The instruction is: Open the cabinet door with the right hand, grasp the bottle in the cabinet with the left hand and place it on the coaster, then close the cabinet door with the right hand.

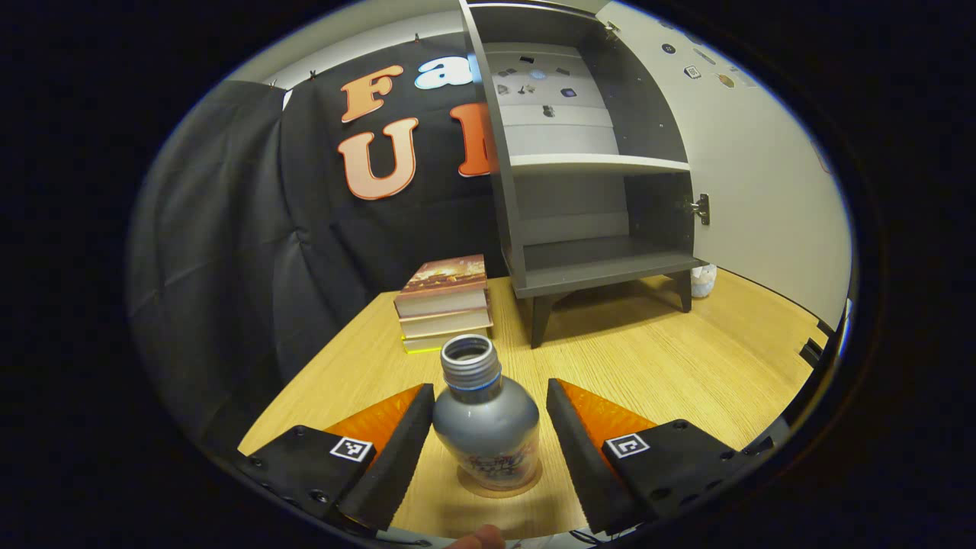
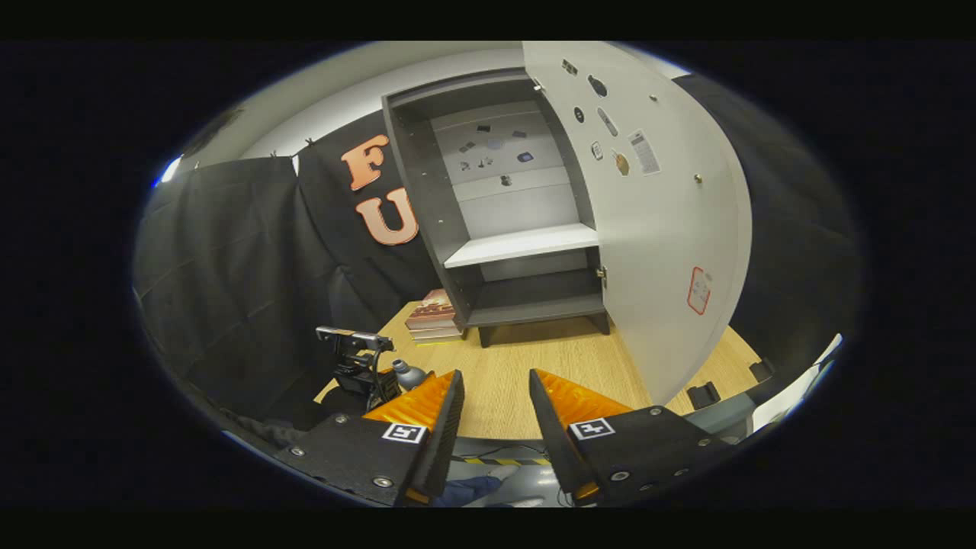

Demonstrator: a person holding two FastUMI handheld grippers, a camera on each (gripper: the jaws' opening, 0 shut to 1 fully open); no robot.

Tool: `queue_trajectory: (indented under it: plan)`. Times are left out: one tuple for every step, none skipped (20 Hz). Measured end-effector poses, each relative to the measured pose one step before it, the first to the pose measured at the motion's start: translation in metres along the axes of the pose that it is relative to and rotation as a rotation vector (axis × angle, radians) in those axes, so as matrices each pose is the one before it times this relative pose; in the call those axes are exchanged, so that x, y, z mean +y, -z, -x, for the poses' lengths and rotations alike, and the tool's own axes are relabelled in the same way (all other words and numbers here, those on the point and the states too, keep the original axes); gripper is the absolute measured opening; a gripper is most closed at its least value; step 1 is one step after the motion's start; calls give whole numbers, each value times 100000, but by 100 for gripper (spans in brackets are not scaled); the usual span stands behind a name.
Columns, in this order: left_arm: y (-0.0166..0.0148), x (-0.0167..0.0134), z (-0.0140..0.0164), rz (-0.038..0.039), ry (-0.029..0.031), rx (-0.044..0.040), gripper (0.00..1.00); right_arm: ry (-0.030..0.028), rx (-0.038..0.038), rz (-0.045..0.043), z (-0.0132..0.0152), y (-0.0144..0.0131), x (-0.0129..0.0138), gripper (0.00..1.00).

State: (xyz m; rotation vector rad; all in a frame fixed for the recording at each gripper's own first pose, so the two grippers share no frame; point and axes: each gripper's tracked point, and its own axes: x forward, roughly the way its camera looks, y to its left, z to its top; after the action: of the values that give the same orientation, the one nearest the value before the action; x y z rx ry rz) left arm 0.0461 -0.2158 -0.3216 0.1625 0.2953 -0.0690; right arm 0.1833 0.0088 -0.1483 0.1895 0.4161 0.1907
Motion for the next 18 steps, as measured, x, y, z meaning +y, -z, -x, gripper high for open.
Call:
queue_trajectory:
  plan:
    - [-983,83,199,559,85,-1513,95,136,-1379,-149,307,-282,-85,54]
    - [-1025,39,306,669,41,-1385,95,92,-1561,-194,411,-406,-66,54]
    - [-1199,105,248,367,-230,-1505,95,624,-1764,-153,475,-457,-149,54]
    - [-1434,91,282,371,162,-1950,95,518,-1854,-179,463,-490,-214,54]
    - [-1569,-23,397,688,284,-1974,95,602,-2152,-69,518,-682,-239,54]
    - [-1618,123,350,582,-34,-2227,95,1009,-2402,271,557,-752,-442,54]
    - [-1595,-99,205,690,1026,-2584,95,1152,-2261,471,636,-809,-499,54]
    - [-1385,3,383,-20,190,-1287,95,1101,-2314,879,533,-940,-593,54]
    - [-1240,1,275,472,574,-964,94,1653,-2849,1265,473,-1214,-839,54]
    - [-1139,-148,194,1047,712,-868,95,1628,-3329,1417,497,-1371,-942,54]
    - [-1148,-63,289,873,477,-986,95,1585,-3127,1211,442,-1478,-981,54]
    - [-961,44,327,698,716,-789,95,1826,-2632,1158,299,-1153,-1188,54]
    - [-827,-85,153,295,813,-453,95,2462,-2342,1145,134,-1170,-1411,54]
    - [-419,-66,144,-318,500,346,95,2312,-1835,622,94,-892,-1454,54]
    - [-346,473,126,-923,-966,114,95,1647,-1997,194,-15,-1016,-1417,54]
    - [-163,473,214,-885,-963,294,95,2461,-1767,269,-89,-761,-1683,54]
    - [-58,461,215,-540,-737,359,95,1644,-1521,364,-259,-597,-1587,54]
    - [-36,370,91,-416,-515,442,95,2221,91,-75,-528,-150,-1477,55]
